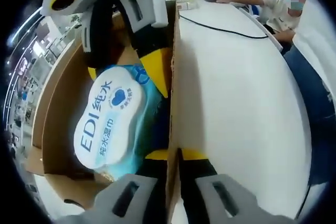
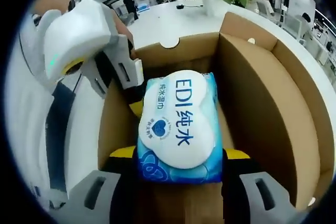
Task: Operate the shoe box by opening the lid, removing the specified soft item, and placing it in the target area until the item is outside and the box remains undamaged.
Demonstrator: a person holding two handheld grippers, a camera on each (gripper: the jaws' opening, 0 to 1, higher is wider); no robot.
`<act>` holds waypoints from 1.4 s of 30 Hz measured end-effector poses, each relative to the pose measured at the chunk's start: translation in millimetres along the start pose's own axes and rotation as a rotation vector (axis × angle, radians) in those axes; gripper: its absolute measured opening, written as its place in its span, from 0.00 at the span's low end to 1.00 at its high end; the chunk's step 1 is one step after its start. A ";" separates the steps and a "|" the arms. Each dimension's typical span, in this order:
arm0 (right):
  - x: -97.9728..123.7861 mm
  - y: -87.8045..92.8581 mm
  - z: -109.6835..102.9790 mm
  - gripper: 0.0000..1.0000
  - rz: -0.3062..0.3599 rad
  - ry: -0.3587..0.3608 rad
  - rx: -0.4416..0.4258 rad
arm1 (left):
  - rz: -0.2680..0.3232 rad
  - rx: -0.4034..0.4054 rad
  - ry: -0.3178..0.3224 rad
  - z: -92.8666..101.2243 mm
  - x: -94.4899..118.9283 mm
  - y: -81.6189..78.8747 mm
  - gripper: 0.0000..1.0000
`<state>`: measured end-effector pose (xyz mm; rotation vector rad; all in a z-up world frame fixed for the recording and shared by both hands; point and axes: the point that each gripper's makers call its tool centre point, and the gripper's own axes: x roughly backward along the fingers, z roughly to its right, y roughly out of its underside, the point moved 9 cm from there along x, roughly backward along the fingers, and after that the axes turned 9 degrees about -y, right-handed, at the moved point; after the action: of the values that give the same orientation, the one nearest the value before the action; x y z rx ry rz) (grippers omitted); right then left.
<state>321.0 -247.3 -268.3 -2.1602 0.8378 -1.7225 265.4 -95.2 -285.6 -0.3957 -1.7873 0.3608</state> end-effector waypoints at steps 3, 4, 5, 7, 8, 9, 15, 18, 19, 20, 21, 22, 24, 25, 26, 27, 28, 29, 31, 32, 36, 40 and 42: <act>6.3 8.8 2.1 0.63 -0.004 -0.003 0.005 | 0.003 -0.006 -0.003 0.6 0.5 -0.2 0.02; 7.9 10.8 2.4 0.63 -0.006 -0.004 0.007 | 0.003 -0.006 -0.003 0.5 0.3 -0.1 0.02; 9.3 12.5 2.8 0.63 -0.010 -0.004 0.009 | 0.002 -0.006 -0.003 0.4 0.0 0.1 0.02; 13.1 16.9 3.8 0.63 -0.026 -0.006 0.014 | 0.002 -0.004 0.000 0.1 -0.6 0.3 0.02; 14.8 18.7 4.6 0.63 -0.033 -0.008 0.020 | 0.002 -0.005 0.001 0.0 -0.6 0.3 0.02; 16.2 20.1 5.9 0.64 -0.039 -0.009 0.025 | 0.002 -0.005 0.002 -0.1 -0.4 0.3 0.02; 15.5 18.6 5.5 0.72 -0.052 0.001 0.007 | 0.002 -0.008 0.002 -0.1 -0.4 0.3 0.02; 9.1 24.5 1.1 0.75 -0.064 0.019 0.018 | 0.002 -0.003 0.001 -0.1 -0.7 0.4 0.02; 9.2 24.7 2.5 0.75 -0.057 0.035 0.024 | 0.001 -0.002 -0.001 0.2 -0.5 0.3 0.02; 9.5 24.2 2.8 0.75 -0.049 0.036 0.014 | 0.000 -0.003 -0.002 0.4 -0.3 0.1 0.02; 10.2 24.1 3.1 0.75 -0.051 0.035 0.013 | -0.002 -0.004 -0.003 0.5 0.0 -0.2 0.02; 10.1 24.1 3.1 0.75 -0.049 0.034 0.015 | -0.003 -0.004 -0.003 0.3 -0.5 0.0 0.02; 9.9 24.3 4.2 0.74 -0.054 0.028 0.012 | -0.005 -0.006 -0.001 0.2 -0.7 -0.1 0.02; 10.0 24.0 4.6 0.74 -0.058 0.027 0.013 | -0.005 -0.008 0.001 0.1 -0.6 -0.2 0.02; 10.7 23.1 6.9 0.73 -0.061 0.036 0.038 | -0.007 -0.008 0.003 0.0 -0.6 -0.5 0.02; 11.1 22.9 8.6 0.73 -0.065 0.044 0.060 | -0.009 -0.010 0.004 -0.3 -0.9 -0.5 0.02; 11.2 22.9 8.6 0.73 -0.067 0.046 0.066 | -0.010 -0.011 0.004 -0.3 -0.7 -0.8 0.02; 10.9 23.2 8.3 0.73 -0.068 0.044 0.061 | -0.011 -0.010 0.005 -0.3 -0.6 -1.0 0.02; 10.0 23.3 7.5 0.73 -0.070 0.046 0.065 | -0.012 -0.009 0.004 -0.3 -0.9 -1.1 0.02; 9.8 23.4 7.9 0.74 -0.069 0.048 0.064 | -0.012 -0.010 0.003 -0.2 -0.6 -1.3 0.02; 9.6 23.2 7.6 0.74 -0.068 0.054 0.058 | -0.010 0.005 0.016 -1.7 -0.1 -1.7 0.03; 9.4 23.9 7.2 0.75 -0.061 0.065 0.062 | 0.003 0.069 0.032 4.1 1.8 -2.2 0.17; 9.2 24.1 7.5 0.75 -0.061 0.065 0.062 | 0.005 0.072 0.032 3.2 3.6 -2.3 0.20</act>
<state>322.7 -273.1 -275.6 -2.1197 0.7313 -1.8326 261.3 -95.8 -282.2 -0.3533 -1.7374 0.4195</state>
